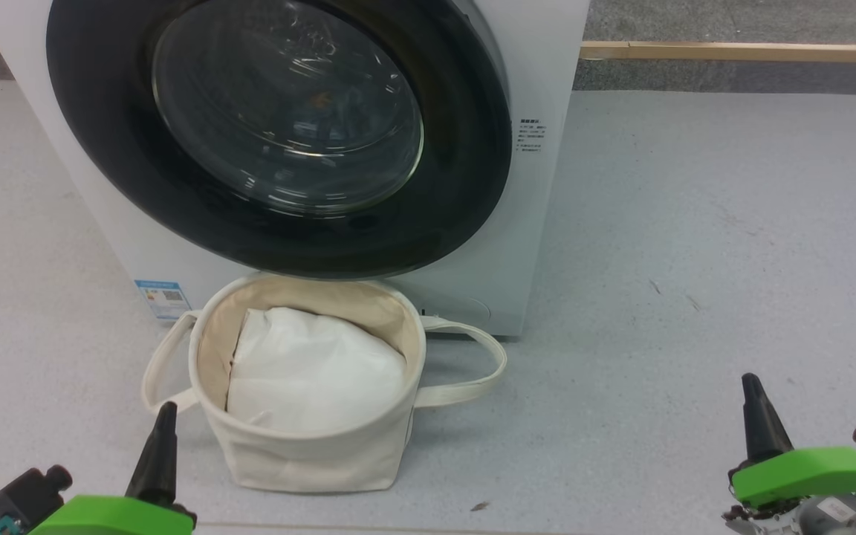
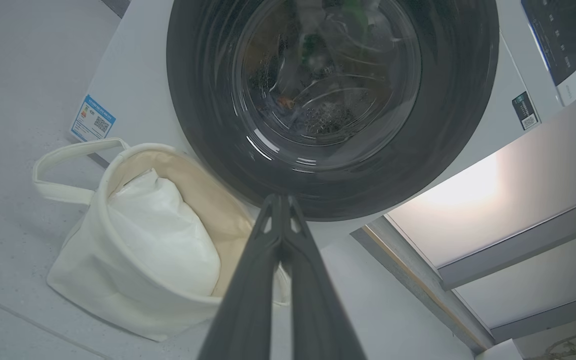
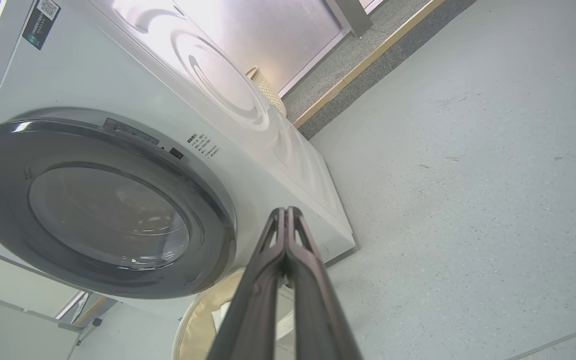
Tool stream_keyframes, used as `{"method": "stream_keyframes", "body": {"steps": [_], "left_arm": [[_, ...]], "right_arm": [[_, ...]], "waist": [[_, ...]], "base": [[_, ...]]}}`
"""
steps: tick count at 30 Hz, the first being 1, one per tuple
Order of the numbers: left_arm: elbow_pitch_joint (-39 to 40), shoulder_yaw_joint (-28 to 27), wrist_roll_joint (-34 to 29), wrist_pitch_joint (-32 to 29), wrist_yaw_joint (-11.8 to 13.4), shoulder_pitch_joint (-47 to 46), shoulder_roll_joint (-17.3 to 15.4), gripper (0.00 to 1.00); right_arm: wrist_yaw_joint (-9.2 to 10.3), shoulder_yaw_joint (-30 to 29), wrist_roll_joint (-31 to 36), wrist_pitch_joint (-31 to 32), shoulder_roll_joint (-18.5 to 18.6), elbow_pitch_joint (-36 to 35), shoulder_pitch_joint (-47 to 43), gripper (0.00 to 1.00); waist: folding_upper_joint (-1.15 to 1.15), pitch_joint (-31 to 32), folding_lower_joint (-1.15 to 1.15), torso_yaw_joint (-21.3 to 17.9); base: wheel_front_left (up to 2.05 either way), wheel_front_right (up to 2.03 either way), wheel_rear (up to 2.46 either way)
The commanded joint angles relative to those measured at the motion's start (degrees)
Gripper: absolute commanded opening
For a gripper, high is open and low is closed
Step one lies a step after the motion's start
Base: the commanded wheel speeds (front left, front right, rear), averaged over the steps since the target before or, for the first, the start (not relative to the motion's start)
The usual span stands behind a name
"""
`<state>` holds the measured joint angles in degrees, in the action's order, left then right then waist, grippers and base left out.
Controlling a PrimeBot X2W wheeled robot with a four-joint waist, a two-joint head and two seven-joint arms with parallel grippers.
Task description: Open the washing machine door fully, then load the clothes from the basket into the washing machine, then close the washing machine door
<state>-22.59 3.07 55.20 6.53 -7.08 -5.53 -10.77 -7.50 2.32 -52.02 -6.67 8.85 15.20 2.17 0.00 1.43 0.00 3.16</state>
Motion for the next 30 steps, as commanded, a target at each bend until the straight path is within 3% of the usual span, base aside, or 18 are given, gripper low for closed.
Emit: {"method": "stream_keyframes", "body": {"steps": [1, 30], "left_arm": [[2.0, -1.4, 1.3, -0.6, -0.2, -2.0, -0.5, 0.00], [4.5, -4.6, 15.0, -5.4, -0.3, -1.5, 2.7, 0.00]], "right_arm": [[0.00, -0.4, -1.4, 0.4, 0.1, -1.7, 3.1, 0.00], [0.00, -3.7, -16.3, 5.3, -2.2, -1.5, 3.5, 0.00]], "waist": [[0.00, 0.0, 0.00, -0.1], [0.00, -0.6, 0.00, -1.2]], "base": [[0.00, 0.00, 0.00], [0.00, 0.00, 0.00]]}}
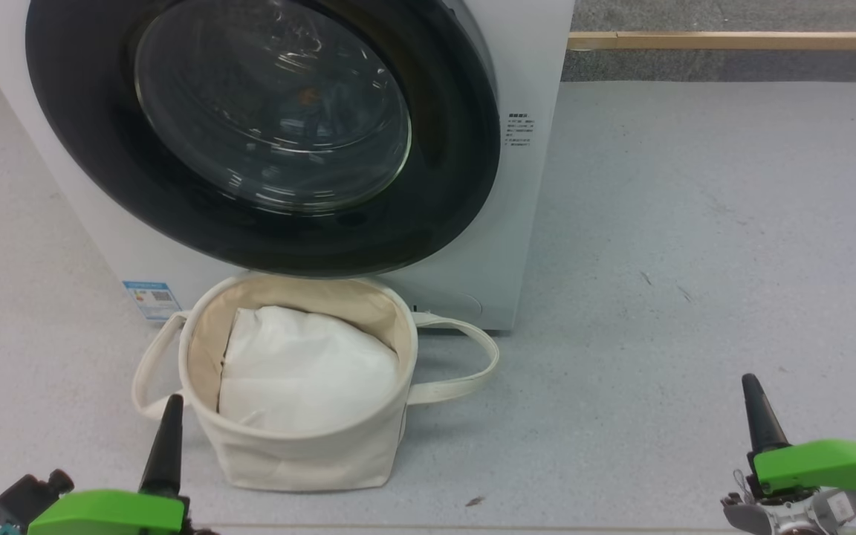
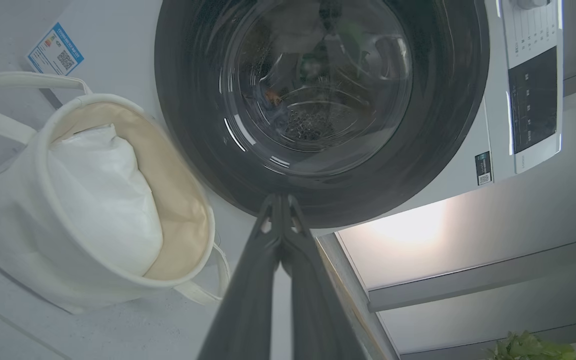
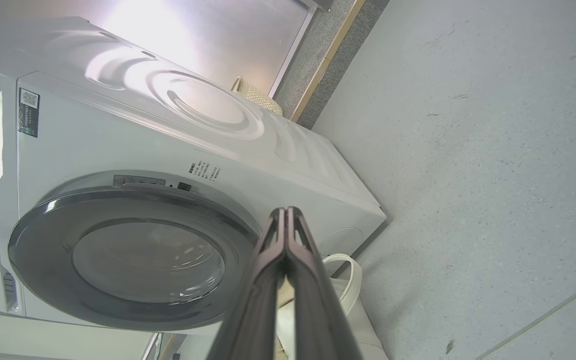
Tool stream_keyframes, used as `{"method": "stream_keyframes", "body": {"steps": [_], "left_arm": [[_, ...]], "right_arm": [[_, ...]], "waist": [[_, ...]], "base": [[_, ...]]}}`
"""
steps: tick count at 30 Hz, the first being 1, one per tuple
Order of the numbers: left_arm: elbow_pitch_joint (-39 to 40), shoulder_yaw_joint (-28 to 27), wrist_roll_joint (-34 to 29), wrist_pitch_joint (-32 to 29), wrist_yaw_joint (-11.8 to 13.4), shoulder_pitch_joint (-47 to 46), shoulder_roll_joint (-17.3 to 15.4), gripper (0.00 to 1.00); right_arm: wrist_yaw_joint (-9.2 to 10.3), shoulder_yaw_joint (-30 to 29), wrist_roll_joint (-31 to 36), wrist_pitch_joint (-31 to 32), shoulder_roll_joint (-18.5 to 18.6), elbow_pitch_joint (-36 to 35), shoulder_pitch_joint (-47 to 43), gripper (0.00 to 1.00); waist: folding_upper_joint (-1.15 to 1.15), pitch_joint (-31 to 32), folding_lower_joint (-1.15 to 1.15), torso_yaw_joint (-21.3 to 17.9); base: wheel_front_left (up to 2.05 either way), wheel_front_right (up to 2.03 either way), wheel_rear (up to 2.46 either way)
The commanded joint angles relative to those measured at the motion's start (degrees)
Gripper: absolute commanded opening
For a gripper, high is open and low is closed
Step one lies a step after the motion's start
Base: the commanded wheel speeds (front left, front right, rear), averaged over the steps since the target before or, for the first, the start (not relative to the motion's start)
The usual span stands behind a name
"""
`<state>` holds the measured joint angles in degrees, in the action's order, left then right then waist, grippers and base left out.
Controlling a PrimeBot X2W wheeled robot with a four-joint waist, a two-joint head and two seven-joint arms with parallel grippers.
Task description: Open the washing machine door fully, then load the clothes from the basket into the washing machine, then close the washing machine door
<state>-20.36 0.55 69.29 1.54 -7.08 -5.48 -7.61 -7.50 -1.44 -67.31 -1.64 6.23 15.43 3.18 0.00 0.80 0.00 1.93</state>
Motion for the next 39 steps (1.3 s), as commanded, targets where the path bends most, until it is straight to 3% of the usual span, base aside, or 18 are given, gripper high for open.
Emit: {"method": "stream_keyframes", "body": {"steps": [1, 39], "left_arm": [[2.4, -2.2, 1.4, -0.5, -0.3, -1.5, -0.3, 0.00], [5.7, -6.3, 19.3, -6.8, -0.4, -0.9, 3.9, 0.00]], "right_arm": [[0.00, 0.0, -1.5, 0.5, 0.3, -1.7, 2.5, 0.00], [0.01, -4.3, -21.0, 6.9, -2.8, -1.5, 2.9, 0.00]], "waist": [[0.00, 0.0, 0.00, -0.1], [0.00, -0.8, 0.00, -1.6]], "base": [[0.00, 0.00, 0.00], [0.00, 0.00, 0.00]]}}
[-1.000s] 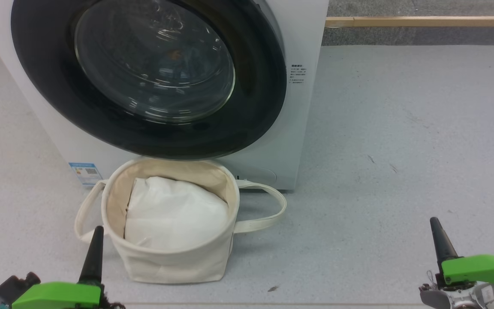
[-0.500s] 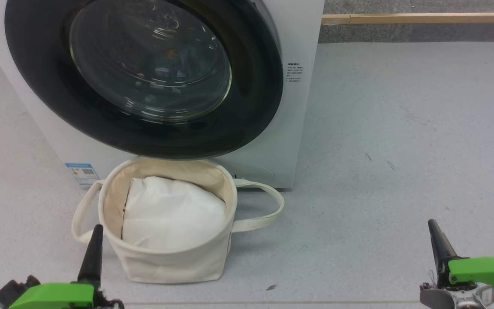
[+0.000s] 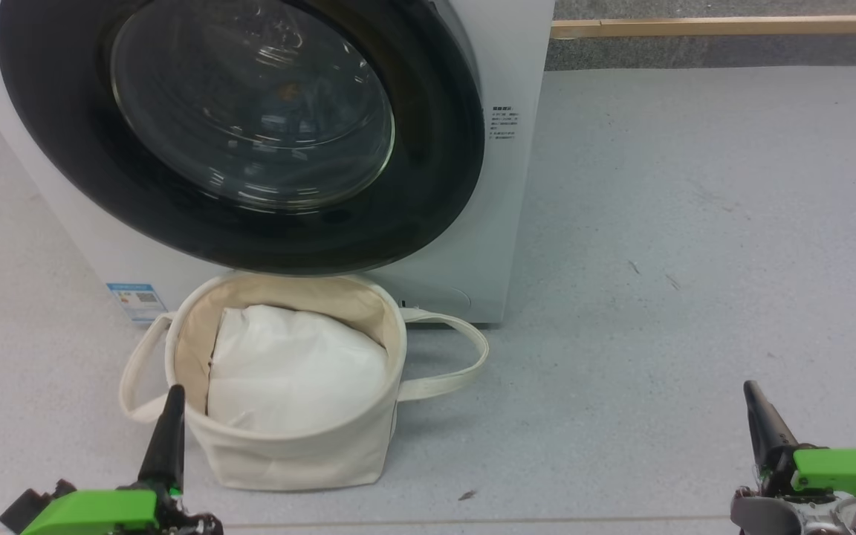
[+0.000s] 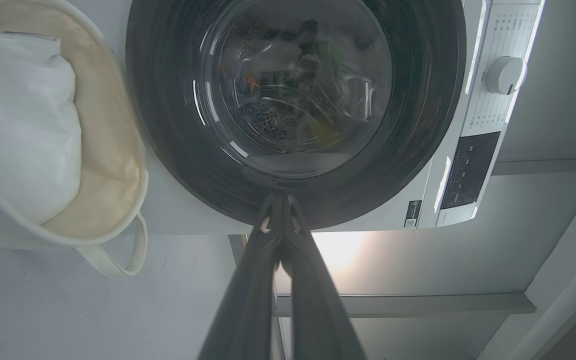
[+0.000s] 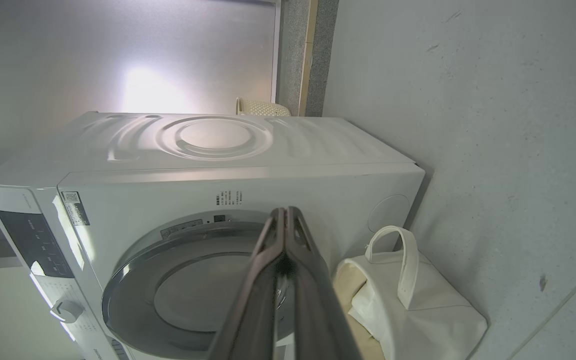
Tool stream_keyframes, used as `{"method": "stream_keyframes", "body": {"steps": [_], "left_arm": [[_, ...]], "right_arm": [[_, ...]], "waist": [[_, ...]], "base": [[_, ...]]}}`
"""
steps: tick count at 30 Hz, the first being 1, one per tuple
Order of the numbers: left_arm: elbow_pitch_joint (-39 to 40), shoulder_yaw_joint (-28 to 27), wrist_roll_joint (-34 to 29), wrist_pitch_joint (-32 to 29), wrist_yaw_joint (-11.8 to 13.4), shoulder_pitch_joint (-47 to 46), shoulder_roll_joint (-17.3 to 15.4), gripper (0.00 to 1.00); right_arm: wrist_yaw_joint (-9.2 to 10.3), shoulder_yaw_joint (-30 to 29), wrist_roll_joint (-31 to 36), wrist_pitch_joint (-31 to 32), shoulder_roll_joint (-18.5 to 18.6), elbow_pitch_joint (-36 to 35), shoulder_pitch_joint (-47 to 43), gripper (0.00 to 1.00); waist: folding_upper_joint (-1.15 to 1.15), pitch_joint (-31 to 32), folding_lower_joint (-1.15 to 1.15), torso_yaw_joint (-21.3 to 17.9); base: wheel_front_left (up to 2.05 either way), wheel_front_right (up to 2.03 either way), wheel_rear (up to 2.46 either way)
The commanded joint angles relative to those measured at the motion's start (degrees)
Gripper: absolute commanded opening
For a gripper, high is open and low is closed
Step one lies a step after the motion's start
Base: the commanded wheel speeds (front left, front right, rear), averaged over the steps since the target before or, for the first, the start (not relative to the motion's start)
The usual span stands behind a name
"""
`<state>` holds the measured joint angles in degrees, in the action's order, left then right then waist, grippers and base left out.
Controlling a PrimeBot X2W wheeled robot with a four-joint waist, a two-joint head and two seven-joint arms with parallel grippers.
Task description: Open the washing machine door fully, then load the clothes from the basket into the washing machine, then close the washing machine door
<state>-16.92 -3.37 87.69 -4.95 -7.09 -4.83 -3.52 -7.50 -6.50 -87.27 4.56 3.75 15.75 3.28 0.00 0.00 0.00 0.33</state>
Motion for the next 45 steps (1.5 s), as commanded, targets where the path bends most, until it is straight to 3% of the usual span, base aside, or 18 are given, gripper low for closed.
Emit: {"method": "stream_keyframes", "body": {"steps": [1, 9, 45], "left_arm": [[2.3, -2.5, 1.4, -0.5, -0.4, -1.5, -0.1, 0.00], [2.9, -3.2, 4.4, -1.6, -0.4, -1.4, 0.6, 0.00], [2.9, -3.2, 4.5, -1.6, -0.4, -1.4, 0.6, 0.00]], "right_arm": [[0.01, 0.6, -1.5, 0.9, -0.4, -1.8, 2.8, 0.00], [0.01, -0.1, -4.8, 2.0, -0.9, -1.7, 2.9, 0.00], [0.01, -0.1, -4.8, 2.0, -0.9, -1.7, 2.9, 0.00]], "waist": [[0.00, 0.0, 0.00, -0.1], [0.00, -0.2, 0.00, -0.3], [0.00, -0.2, 0.00, -0.3]], "base": [[0.00, 0.00, 0.00], [0.00, 0.00, 0.00], [0.00, 0.00, 0.00]]}}
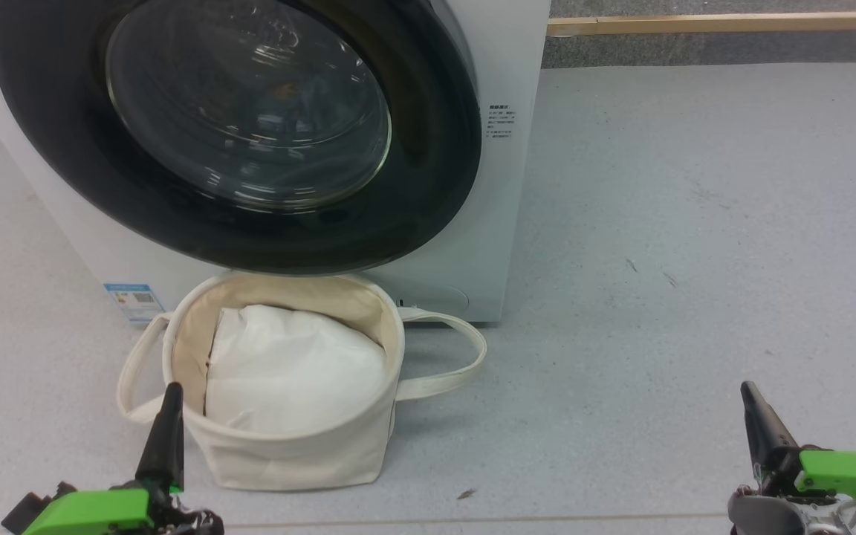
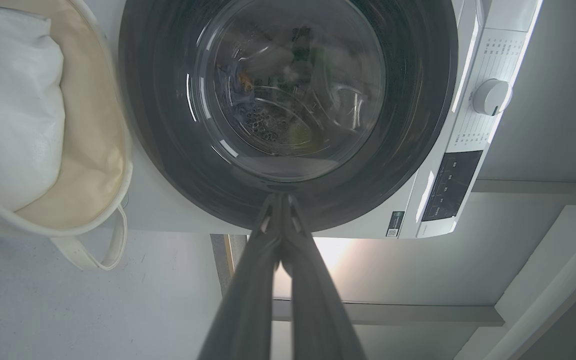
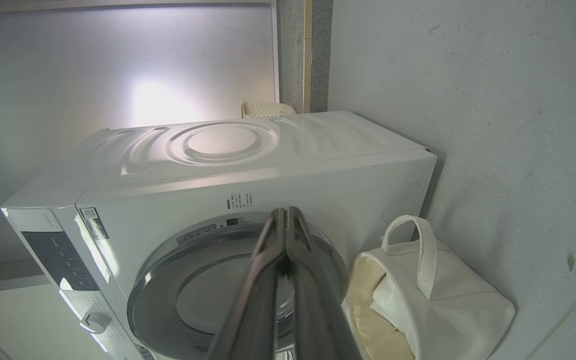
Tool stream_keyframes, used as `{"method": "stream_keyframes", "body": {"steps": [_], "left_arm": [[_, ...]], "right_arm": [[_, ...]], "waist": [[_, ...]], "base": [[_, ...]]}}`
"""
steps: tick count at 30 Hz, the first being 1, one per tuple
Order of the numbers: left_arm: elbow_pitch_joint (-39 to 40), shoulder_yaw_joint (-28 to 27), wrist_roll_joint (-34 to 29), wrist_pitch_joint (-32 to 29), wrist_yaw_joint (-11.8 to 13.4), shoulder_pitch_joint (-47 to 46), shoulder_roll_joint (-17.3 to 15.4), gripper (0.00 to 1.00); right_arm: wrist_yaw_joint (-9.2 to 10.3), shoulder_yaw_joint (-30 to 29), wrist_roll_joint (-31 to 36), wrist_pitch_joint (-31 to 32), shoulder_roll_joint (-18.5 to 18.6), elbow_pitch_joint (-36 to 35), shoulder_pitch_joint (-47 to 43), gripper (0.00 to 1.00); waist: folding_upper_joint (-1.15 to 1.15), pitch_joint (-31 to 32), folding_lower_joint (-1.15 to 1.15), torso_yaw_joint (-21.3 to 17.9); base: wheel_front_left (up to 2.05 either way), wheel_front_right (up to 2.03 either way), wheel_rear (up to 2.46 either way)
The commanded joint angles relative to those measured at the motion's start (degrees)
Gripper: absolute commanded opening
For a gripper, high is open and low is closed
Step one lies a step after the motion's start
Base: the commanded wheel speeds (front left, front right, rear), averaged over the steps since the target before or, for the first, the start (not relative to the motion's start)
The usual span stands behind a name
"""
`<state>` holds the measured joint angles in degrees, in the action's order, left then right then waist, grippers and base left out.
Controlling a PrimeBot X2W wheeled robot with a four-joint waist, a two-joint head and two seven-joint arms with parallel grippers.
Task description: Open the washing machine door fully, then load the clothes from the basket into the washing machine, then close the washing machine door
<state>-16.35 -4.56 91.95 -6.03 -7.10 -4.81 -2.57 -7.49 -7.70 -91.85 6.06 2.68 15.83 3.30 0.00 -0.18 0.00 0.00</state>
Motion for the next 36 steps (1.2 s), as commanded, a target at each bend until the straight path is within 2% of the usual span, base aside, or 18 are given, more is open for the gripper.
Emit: {"method": "stream_keyframes", "body": {"steps": [1, 36], "left_arm": [[2.3, -2.0, 0.2, -0.5, -0.4, -1.4, -0.3, 0.00], [2.3, -2.0, 0.2, -0.5, -0.4, -1.4, -0.3, 0.00]], "right_arm": [[0.00, 1.1, -0.3, 0.5, 0.2, -1.8, 2.9, 0.00], [0.00, 1.1, -0.3, 0.5, 0.2, -1.8, 2.9, 0.00]], "waist": [[0.00, 0.0, 0.00, 0.0], [0.00, 0.0, 0.00, 0.0]], "base": [[0.00, 0.00, 0.00], [0.00, 0.00, 0.00]]}}
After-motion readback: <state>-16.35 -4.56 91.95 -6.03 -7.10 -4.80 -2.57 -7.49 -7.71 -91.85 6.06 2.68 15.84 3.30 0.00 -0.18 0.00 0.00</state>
